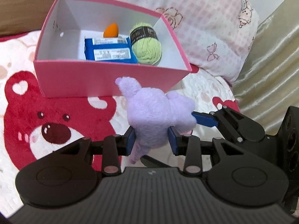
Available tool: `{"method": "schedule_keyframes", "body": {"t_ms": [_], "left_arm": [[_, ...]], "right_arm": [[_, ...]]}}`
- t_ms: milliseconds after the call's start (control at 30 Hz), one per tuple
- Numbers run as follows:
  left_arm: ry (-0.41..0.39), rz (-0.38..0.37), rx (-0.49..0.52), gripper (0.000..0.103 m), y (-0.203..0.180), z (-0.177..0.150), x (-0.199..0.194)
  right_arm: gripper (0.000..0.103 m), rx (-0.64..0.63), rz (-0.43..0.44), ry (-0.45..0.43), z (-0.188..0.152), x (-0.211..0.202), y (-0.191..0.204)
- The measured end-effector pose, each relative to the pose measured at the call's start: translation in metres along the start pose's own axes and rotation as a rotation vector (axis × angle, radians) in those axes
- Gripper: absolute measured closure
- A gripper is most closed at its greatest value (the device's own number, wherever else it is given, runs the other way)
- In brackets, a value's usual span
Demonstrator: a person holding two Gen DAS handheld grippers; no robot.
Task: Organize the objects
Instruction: 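Lift the plush toy with the left gripper and carry it over the box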
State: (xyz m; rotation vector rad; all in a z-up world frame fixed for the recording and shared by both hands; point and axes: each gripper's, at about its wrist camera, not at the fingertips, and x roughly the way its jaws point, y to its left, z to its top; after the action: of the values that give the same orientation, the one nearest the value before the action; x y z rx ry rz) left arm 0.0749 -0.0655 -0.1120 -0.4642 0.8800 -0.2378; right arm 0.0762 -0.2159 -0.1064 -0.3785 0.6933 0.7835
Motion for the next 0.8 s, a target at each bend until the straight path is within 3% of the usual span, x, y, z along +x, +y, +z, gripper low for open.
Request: {"method": "schedule_keyframes", "body": {"t_ms": [400,633,733,800], "left_arm": [[-0.069,0.007,0.083,0.067,-0.027,0.007,-0.026],[-0.111,0.022,0.080,0.067,-0.036,0.025,-0.041],[-0.068,-0.013,0.018,0.066,-0.032,0.039,-0.043],[-0.062,0.010,0.015,0.066,-0.034,0.050,-0.045]], "right_arm": [[0.009,-0.025,0.015,-0.064,0.007,-0.026,-0.006],[0.009,-0.010,0.045,-0.098,0.023,-0.038,-0.014],[0.008,-0.025,0.046,-0.115,0.033,-0.040,-0.017],[0.008,-0.041,0.036,-0.124,0.042,-0.041,-0.019]]}}
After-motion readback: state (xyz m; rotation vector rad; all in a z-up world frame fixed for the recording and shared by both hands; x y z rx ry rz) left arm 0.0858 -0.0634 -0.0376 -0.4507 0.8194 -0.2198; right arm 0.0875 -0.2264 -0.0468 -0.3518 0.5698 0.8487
